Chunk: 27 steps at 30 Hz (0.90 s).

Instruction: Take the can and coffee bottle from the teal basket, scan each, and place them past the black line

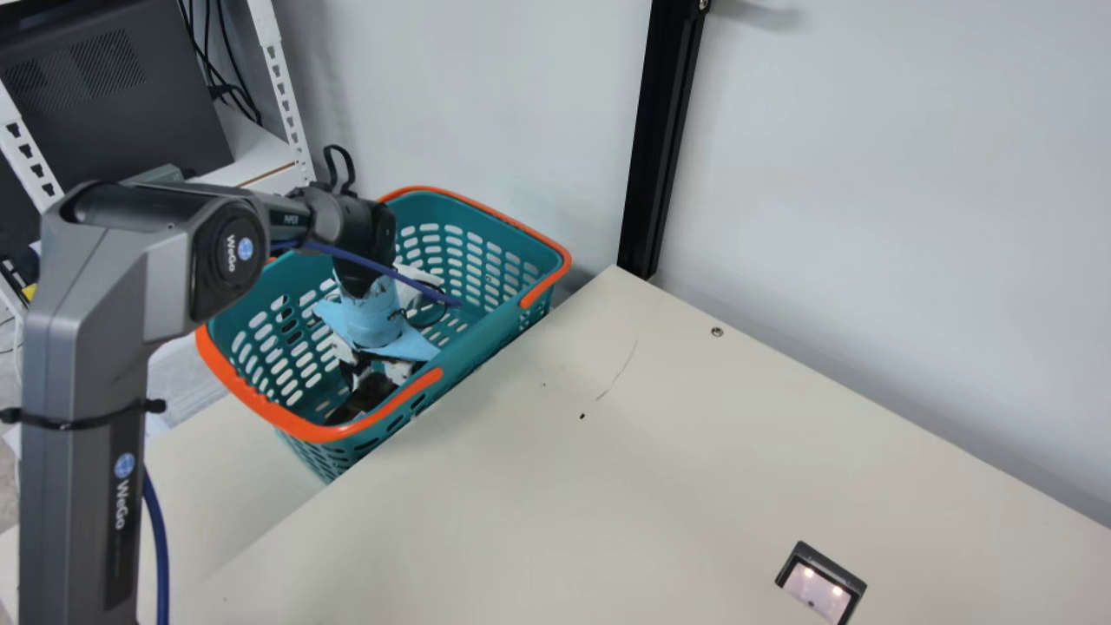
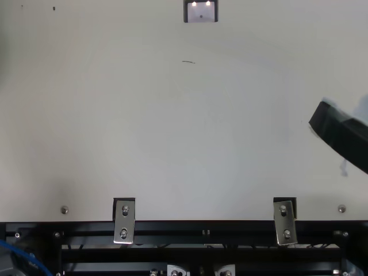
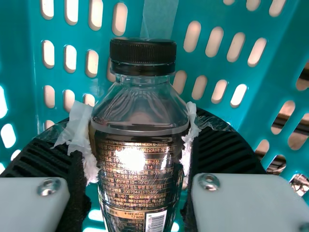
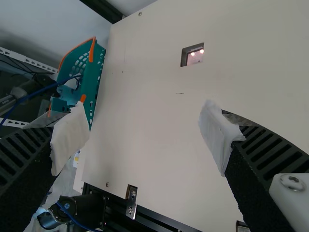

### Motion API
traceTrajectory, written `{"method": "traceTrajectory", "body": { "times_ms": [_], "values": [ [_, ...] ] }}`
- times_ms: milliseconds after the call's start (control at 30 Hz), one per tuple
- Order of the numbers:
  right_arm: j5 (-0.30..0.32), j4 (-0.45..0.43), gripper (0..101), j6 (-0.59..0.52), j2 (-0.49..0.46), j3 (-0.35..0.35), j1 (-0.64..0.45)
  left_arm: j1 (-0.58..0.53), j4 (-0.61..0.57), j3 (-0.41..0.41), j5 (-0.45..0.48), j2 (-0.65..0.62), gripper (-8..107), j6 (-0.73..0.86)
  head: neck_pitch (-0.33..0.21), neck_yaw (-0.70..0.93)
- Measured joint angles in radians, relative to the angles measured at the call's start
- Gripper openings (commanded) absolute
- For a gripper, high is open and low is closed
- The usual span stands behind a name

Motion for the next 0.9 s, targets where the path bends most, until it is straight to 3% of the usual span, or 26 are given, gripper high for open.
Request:
{"method": "traceTrajectory", "body": {
  "times_ms": [233,900],
  "values": [
    [0.0,0.0,101,0.0,0.0,0.0,0.0,0.006,-0.049,0.009,-0.026,-0.081,10,-0.012,0.005,0.0],
    [0.0,0.0,101,0.0,0.0,0.0,0.0,0.004,-0.33,-0.07,-0.099,-0.512,10,-0.075,0.0,0.0]
  ]
}}
